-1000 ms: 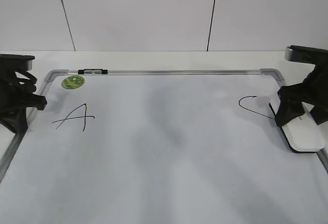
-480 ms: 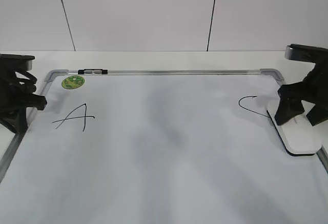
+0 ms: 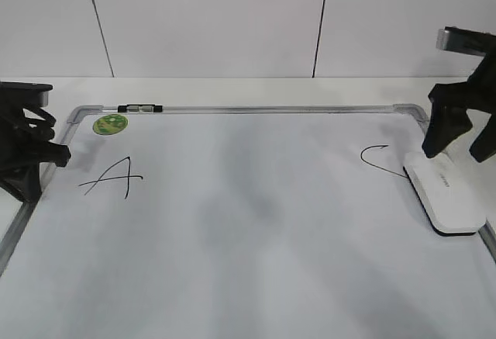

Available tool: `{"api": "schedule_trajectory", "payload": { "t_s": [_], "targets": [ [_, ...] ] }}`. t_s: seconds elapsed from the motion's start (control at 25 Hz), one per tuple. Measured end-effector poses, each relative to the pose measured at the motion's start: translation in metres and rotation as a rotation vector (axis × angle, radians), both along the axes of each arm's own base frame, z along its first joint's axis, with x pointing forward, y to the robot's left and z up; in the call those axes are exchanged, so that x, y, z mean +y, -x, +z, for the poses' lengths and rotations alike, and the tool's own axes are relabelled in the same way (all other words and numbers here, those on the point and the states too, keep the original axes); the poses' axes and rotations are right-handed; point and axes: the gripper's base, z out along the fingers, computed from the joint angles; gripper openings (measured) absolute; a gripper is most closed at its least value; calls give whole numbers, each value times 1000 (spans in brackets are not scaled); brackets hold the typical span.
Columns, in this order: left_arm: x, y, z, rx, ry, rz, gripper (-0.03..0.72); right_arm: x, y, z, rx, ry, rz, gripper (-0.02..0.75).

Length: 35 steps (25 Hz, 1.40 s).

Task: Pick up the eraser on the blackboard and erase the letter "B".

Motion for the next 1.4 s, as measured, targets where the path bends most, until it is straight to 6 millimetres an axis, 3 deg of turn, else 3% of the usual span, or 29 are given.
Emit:
{"api": "schedule_trajectory", "payload": {
  "t_s": [0.28, 0.52, 0.92, 1.2, 1.4],
  "targets": [
    [0, 0, 0, 2, 0, 0, 62, 3, -1, 18, -26, -41, -51, 593],
    [0, 0, 0, 4, -3, -3, 139, 4, 13, 51, -115, -48, -52, 593],
    [1, 2, 6, 3, -9, -9, 245, 5, 33, 86, -213, -50, -50, 592],
    [1, 6, 47, -57, 0, -6, 252, 5, 46, 105, -270, -49, -52, 592],
    [4, 22, 75, -45, -2, -4, 252, 6, 70, 123, -325, -50, -52, 591]
  ]
}}
